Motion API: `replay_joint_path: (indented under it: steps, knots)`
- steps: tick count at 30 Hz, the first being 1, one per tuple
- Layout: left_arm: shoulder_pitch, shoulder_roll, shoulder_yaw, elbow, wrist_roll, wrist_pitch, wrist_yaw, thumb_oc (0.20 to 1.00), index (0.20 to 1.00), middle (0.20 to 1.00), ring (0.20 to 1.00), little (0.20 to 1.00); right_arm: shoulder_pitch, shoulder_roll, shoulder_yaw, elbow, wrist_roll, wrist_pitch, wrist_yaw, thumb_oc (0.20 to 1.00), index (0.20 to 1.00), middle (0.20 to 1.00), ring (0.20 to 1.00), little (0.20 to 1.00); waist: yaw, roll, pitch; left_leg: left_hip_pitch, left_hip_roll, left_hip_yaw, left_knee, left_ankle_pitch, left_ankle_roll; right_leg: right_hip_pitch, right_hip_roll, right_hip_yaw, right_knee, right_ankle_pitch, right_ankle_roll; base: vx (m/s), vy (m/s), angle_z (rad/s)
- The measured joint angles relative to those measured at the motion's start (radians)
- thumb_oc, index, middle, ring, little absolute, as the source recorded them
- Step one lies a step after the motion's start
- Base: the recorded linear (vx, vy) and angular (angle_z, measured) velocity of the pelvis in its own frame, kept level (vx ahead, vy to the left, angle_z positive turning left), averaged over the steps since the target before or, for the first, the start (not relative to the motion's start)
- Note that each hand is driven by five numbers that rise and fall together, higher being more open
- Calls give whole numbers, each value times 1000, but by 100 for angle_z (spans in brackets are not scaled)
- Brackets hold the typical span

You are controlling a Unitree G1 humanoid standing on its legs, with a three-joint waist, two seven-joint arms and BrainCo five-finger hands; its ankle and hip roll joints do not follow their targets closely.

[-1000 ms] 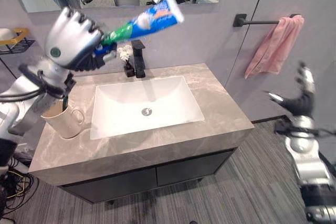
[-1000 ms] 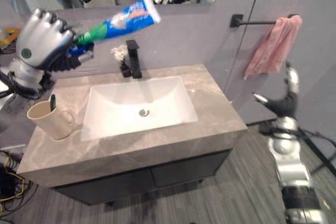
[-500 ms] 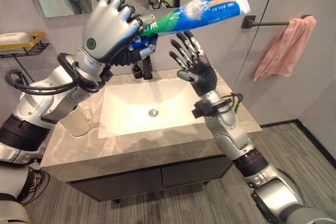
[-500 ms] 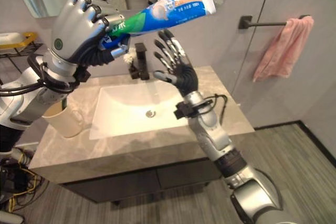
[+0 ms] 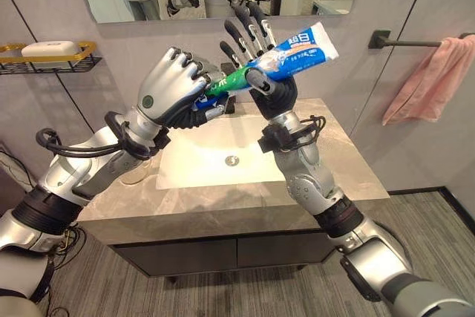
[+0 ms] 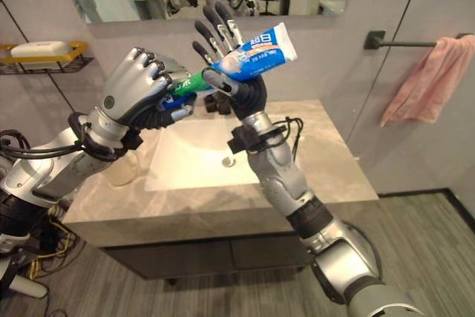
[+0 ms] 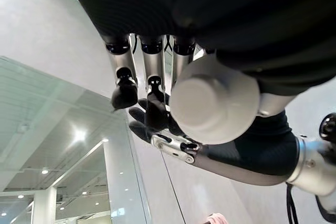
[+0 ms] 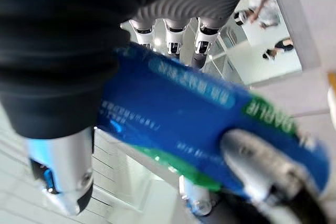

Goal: Put brush and paste in cup on sink, flatten towel.

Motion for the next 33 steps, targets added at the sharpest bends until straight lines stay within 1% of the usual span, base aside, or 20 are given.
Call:
replay_joint_path:
  steps: [4,6,10,13,16,20,23,29,33]
  knots:
    - [11,-1,-1,0,-21,-1,0,200,200,200,200,200,0,25,3,0,41,-11,0,1000,1000,1000,1000,1000,5,-4,-2,1,0,-1,0,0,0,1,0,-1,0,0,0,0,0,0]
    - [32,-18,0,0,-30,0,-1,200,200,200,200,200,0,51,3,1,64,-12,0,1000,1000,1000,1000,1000,6,-12,-8,1,0,-1,0,0,0,1,0,-1,0,0,0,0,0,0]
    - [42,-33,1,1,-37,1,-2,200,200,200,200,200,0,58,3,1,83,-14,-1,1000,1000,1000,1000,1000,6,-21,-14,1,-1,-1,0,0,0,1,-1,-1,0,0,0,0,0,0]
    - [58,-40,4,0,-39,0,2,200,200,200,200,200,0,63,3,1,83,-14,-3,1000,1000,1000,1000,1000,6,-20,-14,1,-1,-2,0,0,0,1,-1,-2,0,0,0,0,0,0]
    - [81,-71,8,0,-60,0,3,200,200,200,200,200,1,67,3,1,83,-15,-4,1000,1000,1000,1000,1000,6,-20,-14,0,-1,-2,0,0,0,1,-2,-2,0,0,0,0,0,0]
    - [104,-89,10,-1,-70,0,4,200,200,200,200,200,2,68,3,1,83,-15,-8,1000,1000,1000,1000,1000,6,-19,-14,0,-1,-2,0,0,0,1,-2,-2,0,0,0,0,0,0]
    - [144,-126,38,0,-76,0,1,200,200,200,200,200,2,73,3,1,83,-19,-15,1000,1000,1000,1000,1000,5,-18,-15,0,-1,-2,0,0,0,1,-2,-2,0,0,0,0,0,0]
    - [161,-152,43,1,-80,0,-3,200,200,200,200,200,2,77,1,-1,86,-38,-26,1000,1000,1000,1000,1000,6,-15,-14,-1,-2,-3,0,0,0,1,-3,-3,0,-1,1,0,0,0]
    - [192,-163,44,2,-107,0,-6,200,200,200,200,200,2,78,1,-1,105,-48,-26,1000,1000,1000,1000,1000,6,-8,-16,-2,-2,-3,0,0,0,0,-3,-4,0,-1,1,0,0,0]
